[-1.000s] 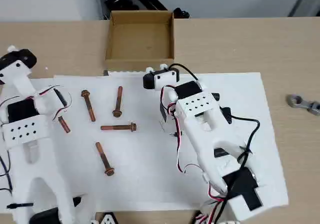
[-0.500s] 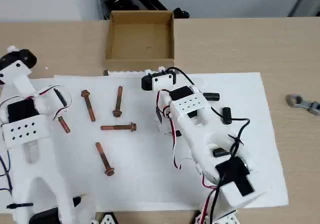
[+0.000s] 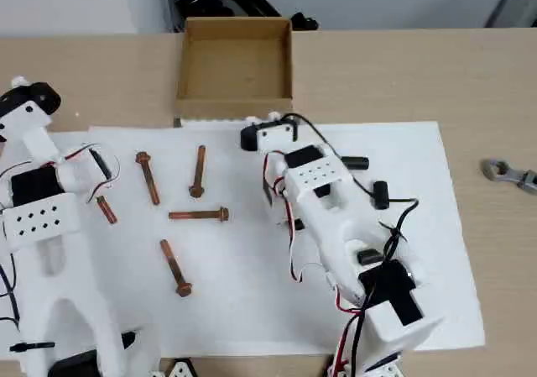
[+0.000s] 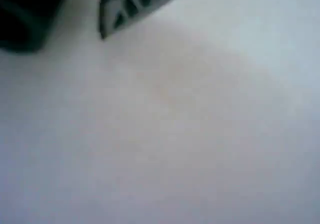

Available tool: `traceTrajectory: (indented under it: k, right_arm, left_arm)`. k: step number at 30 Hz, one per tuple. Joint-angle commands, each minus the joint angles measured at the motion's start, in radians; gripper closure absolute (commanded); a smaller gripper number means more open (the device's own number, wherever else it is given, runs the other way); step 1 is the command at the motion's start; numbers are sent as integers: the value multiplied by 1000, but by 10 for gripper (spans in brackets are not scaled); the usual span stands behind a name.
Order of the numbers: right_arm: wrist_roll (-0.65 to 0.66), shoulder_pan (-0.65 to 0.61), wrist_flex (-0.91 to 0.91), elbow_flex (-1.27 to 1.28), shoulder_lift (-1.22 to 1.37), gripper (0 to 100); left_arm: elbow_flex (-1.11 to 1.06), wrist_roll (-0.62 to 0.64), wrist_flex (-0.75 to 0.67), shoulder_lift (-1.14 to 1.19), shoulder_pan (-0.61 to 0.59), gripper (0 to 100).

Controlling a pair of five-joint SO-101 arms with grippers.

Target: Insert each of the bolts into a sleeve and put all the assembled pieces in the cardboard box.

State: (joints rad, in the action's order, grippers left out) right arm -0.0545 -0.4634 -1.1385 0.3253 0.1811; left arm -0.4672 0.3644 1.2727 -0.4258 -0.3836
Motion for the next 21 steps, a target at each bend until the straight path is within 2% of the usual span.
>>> traceTrajectory:
  k: [1, 10, 14, 21]
  right_arm:
    - [-6, -7, 25, 9, 27, 969]
    - [-3, -2, -54, 6, 27, 995]
    - [49, -1, -56, -18, -2, 995]
    - [107, 31, -81, -41, -341, 995]
  left_arm:
    - [5, -11, -25, -41, 0, 993]
    - [7, -11, -26, -43, 3, 993]
    - [13, -12, -26, -49, 8, 993]
    - [22, -48, -26, -51, 74, 993]
